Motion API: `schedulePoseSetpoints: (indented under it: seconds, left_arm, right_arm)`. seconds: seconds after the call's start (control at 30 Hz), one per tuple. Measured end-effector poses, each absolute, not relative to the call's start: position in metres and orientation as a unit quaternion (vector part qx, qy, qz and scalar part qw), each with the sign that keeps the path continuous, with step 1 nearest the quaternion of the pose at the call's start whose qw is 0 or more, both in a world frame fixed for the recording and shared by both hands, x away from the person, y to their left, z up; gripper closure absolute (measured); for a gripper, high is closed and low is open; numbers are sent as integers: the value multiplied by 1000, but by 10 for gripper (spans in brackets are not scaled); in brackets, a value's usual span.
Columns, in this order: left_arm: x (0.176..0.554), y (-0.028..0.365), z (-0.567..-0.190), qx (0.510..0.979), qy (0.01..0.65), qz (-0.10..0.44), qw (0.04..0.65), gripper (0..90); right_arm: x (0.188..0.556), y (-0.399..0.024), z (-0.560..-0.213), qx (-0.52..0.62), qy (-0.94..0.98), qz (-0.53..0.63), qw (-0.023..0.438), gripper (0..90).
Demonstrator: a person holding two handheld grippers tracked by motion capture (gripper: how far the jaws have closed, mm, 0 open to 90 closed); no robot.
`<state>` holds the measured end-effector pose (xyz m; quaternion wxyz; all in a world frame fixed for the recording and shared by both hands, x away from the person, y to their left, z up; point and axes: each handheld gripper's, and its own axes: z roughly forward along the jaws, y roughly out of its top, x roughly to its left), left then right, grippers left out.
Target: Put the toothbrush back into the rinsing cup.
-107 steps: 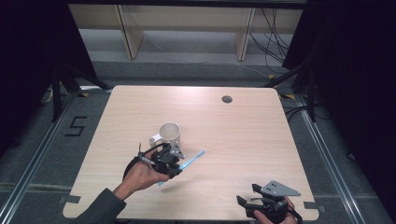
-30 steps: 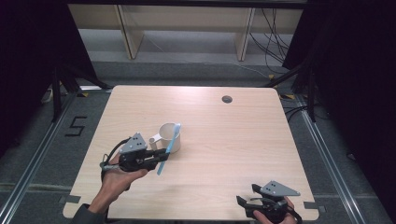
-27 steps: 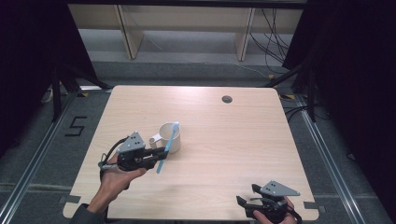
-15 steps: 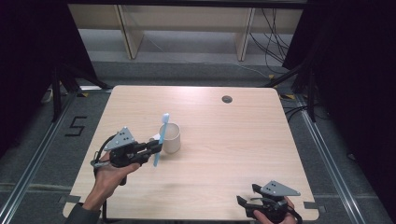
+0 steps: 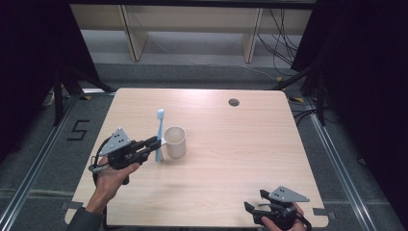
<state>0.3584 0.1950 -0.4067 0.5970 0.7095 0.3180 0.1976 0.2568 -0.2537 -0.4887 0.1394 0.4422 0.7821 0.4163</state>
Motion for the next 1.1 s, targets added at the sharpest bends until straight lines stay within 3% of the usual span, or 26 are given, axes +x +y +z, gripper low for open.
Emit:
schedulePoseSetpoints:
  seconds: [1.1]
  left_arm:
    - [373, 206, -422, 649, 350, 264, 621, 785]
  right_arm:
    - [257, -254, -489, 440, 783, 417, 140, 256]
